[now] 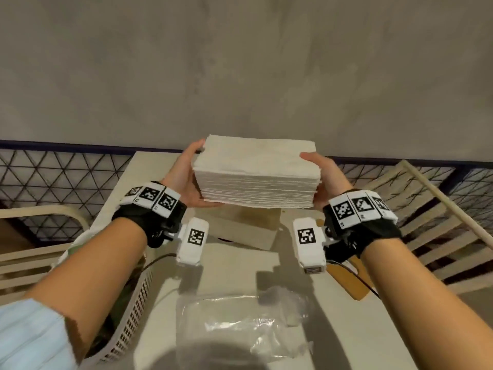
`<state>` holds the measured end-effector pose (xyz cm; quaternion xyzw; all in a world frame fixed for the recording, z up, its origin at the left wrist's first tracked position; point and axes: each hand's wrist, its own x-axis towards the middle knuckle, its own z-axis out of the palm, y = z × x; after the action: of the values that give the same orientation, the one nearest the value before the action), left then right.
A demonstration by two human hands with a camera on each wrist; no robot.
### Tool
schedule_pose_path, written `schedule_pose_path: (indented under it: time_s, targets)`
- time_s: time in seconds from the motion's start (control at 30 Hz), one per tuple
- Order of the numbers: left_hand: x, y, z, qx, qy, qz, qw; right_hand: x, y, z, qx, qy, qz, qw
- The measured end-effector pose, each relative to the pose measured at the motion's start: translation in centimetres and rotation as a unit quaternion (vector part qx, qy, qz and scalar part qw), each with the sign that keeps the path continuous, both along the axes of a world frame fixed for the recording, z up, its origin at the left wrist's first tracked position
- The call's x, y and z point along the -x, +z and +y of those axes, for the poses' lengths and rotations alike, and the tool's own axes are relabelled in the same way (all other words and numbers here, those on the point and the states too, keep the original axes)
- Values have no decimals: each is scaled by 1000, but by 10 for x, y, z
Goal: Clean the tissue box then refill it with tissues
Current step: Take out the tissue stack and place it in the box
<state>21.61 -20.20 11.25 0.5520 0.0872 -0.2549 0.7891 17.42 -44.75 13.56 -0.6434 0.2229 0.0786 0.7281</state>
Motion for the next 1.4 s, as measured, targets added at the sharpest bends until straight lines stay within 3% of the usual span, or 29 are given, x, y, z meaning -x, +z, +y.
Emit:
schedule_pose_path:
  time_s: [0.13, 0.3, 0.43, 0.5, 0.63, 0.73, 0.87, 1.07, 1.17, 1.3, 1.4]
  targets:
    - [-40, -11, 2, -128, 42, -44, 990, -32, -34, 14, -47, 29, 22, 998]
    - [-67, -53, 0, -177, 94, 30, 979, -63, -65, 28, -23, 52, 114, 992]
    - [-74, -100, 3, -242, 44, 69, 967, -84, -113, 23, 12, 63, 151, 987]
    - [-63, -97, -3, -260, 50, 64, 962, -95, -140, 15, 39, 80, 146, 985]
    - [-33, -97, -7, -287, 24, 50, 956, -81, -139, 5, 98, 139, 176, 969]
    - [-6, -90, -9, -246, -35, 57, 967, -69, -138, -10, 116, 204, 183, 955]
    - [4, -91, -14, -235, -30, 57, 970, -60, -131, -17, 128, 207, 145, 959]
    - [-9, -112, -14, -395, -60, 65, 914, -54, -136, -13, 174, 200, 161, 951]
    - [-6, -94, -28, -472, -97, 75, 873, -52, -141, -9, 201, 181, 178, 946]
    - [-9, -94, -46, -530, -87, 94, 839, -52, -137, 0, 207, 165, 183, 947]
    - [-11, -98, -54, -545, -87, 81, 830, -50, -140, 8, 193, 158, 174, 953]
